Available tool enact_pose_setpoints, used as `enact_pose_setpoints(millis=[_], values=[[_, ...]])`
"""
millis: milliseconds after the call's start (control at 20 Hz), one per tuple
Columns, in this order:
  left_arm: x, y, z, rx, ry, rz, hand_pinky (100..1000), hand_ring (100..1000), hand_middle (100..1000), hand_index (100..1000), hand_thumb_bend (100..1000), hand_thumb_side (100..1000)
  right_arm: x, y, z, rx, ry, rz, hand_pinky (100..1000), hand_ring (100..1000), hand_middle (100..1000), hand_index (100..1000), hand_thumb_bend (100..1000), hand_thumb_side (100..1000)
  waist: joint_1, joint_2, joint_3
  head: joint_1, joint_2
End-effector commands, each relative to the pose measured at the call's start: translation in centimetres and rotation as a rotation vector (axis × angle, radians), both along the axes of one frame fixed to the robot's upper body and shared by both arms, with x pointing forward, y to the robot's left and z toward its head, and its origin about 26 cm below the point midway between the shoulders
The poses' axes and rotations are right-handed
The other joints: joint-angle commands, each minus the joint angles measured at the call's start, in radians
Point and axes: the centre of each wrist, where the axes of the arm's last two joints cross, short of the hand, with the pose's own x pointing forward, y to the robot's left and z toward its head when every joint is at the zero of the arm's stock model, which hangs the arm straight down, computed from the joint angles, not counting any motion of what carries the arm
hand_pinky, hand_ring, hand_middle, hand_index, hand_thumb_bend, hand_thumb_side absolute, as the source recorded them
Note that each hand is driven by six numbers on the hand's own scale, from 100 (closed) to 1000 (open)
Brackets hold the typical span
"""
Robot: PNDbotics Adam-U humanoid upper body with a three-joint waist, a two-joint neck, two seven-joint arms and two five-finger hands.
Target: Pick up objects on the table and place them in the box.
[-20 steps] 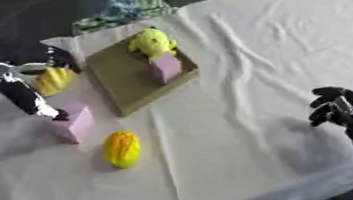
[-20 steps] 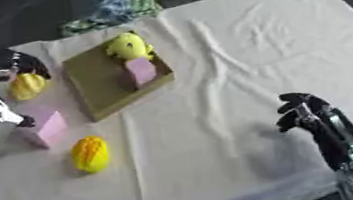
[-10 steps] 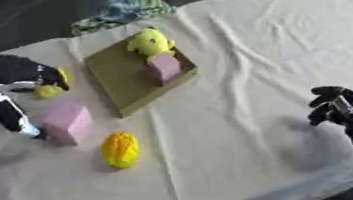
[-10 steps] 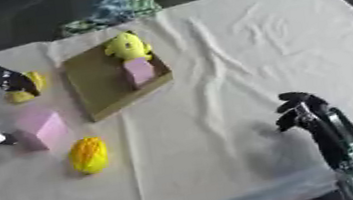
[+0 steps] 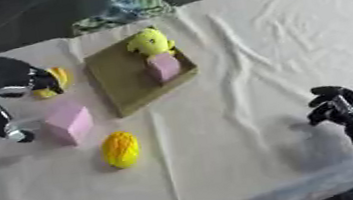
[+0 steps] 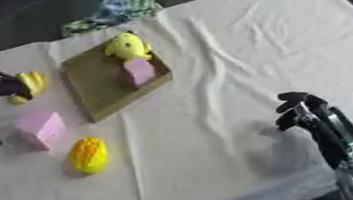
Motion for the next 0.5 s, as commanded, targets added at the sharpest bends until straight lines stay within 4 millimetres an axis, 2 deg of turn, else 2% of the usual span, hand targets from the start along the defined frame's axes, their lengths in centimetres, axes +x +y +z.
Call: enact_pose_setpoints(millis=[50, 250, 500], values=[[0.7, -0.3, 0.7, 0.128, 0.070, -0.076, 872, 853, 862, 926, 523, 407, 0.2, -0.5, 0.8, -0.020, -0.024, 0.001, 514, 529, 557, 743, 100, 728, 0.007, -0.003, -0.002, -0.001, -0.004], [1.6, -0.8, -0.5, 0.142, 0.115, -0.075, 869, 849, 857, 925, 496, 443, 0.2, -0.4, 0.8, -0.016, -0.024, 0.002, 514, 529, 557, 743, 100, 728, 0.004, -0.003, -0.005, 0.000, -0.004], [2.0, -1.0, -0.8, 0.148, 0.131, -0.076, 869, 849, 857, 926, 494, 439, 0.2, -0.4, 0.7, -0.015, -0.021, 0.003, 514, 529, 557, 744, 100, 733, 0.003, -0.003, -0.004, 0.000, -0.004]])
